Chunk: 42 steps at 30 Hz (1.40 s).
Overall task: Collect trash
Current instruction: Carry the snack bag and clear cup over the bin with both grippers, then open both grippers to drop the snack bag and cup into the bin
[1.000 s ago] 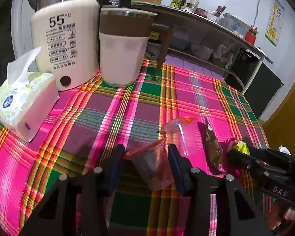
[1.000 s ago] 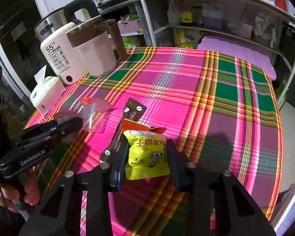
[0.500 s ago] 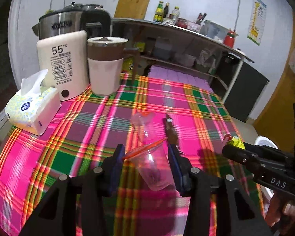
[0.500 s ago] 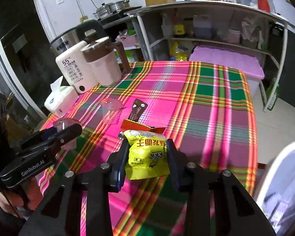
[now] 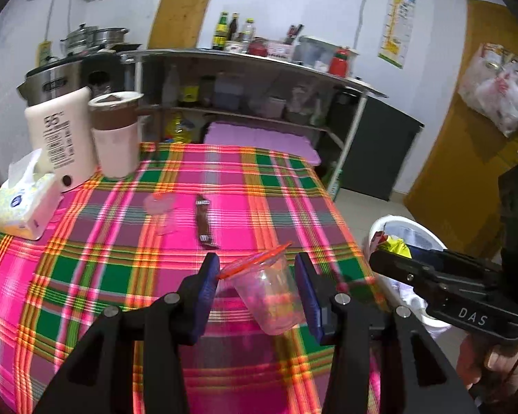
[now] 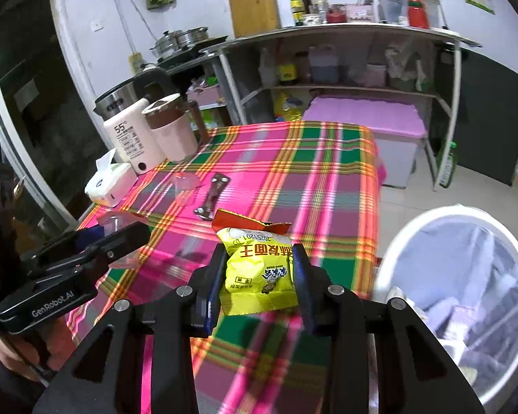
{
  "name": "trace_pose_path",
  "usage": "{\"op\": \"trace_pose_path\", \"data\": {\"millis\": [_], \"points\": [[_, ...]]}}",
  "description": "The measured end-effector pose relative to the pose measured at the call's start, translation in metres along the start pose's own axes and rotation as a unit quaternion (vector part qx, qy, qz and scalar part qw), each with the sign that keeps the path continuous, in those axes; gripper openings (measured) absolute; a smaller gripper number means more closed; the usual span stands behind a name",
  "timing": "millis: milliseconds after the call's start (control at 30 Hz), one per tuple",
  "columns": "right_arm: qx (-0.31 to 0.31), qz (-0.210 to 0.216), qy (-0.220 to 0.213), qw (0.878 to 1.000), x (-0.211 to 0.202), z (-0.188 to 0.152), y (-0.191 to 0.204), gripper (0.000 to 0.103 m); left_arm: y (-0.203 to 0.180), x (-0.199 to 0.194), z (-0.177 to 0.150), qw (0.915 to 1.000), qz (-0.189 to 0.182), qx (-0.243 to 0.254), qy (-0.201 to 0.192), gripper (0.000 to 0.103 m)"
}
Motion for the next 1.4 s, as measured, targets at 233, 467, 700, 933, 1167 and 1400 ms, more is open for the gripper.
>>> {"op": "trace_pose_path", "data": {"millis": [233, 467, 700, 933, 1167, 1400], "points": [[0.027, -0.027, -0.012, 0.999, -0.032, -0.015, -0.038, 0.038, -0.047, 0.007, -0.002, 0.9986, -0.042, 0.031, 0.011, 0.047], [0.062, -0.057, -0.02, 0.996, -0.057, -0.03, -0.081, 0.038, -0.09, 0.018, -0.002, 0.9948, -0.079, 0.06, 0.023, 0.047], [0.097, -0.082, -0.02, 0.992, -0.068, -0.043, -0.119, 0.038, -0.126, 0.032, -0.004, 0.9893, -0.111, 0.087, 0.037, 0.047], [0.116, -0.097, -0.01, 0.988, -0.068, -0.054, -0.146, 0.038, -0.15, 0.053, -0.011, 0.9832, -0.137, 0.105, 0.06, 0.047], [0.131, -0.107, 0.009, 0.986, -0.06, -0.064, -0.167, 0.039, -0.167, 0.073, -0.014, 0.9786, -0.15, 0.117, 0.078, 0.047], [0.134, -0.117, 0.023, 0.984, -0.052, -0.069, -0.177, 0.041, -0.175, 0.09, -0.016, 0.9744, -0.165, 0.124, 0.09, 0.048]]}}
Point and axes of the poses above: each gripper's, at about its wrist camera, not at the fingertips, and x roughly the way its jaws point, y to its left, z to its top, the point moved 3 cm from there along x, roughly the way its jaws point, and after that the axes turned 4 degrees about -z, right-handed, at the moved point
